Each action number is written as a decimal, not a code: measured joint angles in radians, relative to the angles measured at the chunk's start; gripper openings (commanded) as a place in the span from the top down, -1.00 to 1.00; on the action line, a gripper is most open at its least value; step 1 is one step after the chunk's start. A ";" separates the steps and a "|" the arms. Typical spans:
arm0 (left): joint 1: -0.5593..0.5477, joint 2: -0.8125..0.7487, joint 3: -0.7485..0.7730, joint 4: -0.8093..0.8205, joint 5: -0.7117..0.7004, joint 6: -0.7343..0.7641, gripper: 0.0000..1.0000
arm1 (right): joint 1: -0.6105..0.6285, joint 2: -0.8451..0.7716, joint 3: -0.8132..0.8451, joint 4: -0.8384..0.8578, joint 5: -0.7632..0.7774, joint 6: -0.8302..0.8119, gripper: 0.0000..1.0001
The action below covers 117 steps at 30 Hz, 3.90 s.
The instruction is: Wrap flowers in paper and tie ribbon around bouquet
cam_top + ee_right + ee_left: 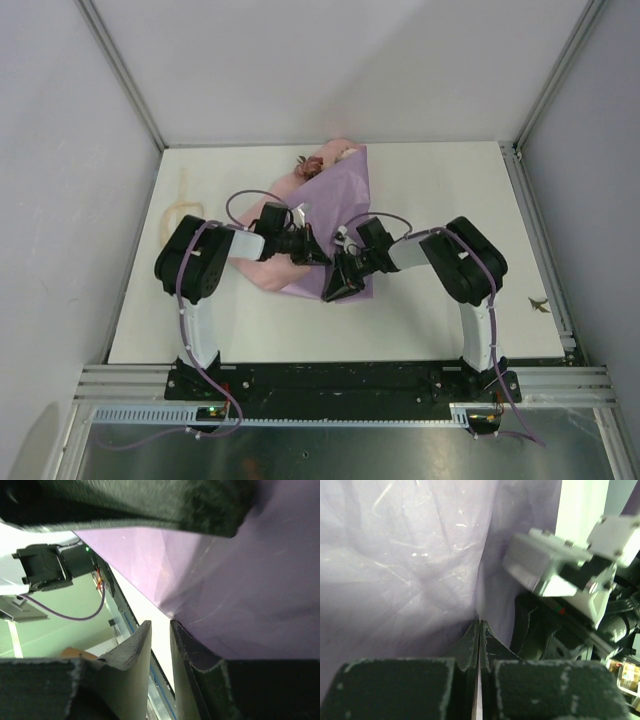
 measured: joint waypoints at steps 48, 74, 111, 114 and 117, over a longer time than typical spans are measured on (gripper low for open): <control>0.732 -0.589 -0.419 -0.396 -0.053 0.054 -0.85 | 0.009 -0.052 0.045 -0.137 0.162 -0.140 0.63; 0.478 -0.386 -0.451 0.249 0.123 -0.179 -0.91 | 0.012 -0.037 0.076 -0.188 0.168 -0.183 0.82; 0.042 -0.395 -0.167 0.358 0.133 -0.465 0.99 | 0.072 0.048 0.245 -0.377 0.163 -0.289 1.00; 0.034 -0.392 -0.168 0.347 0.137 -0.466 1.00 | 0.084 0.083 0.280 -0.426 0.108 -0.316 1.00; 0.035 -0.404 -0.197 0.344 0.148 -0.466 1.00 | 0.100 0.119 0.310 -0.483 0.048 -0.343 1.00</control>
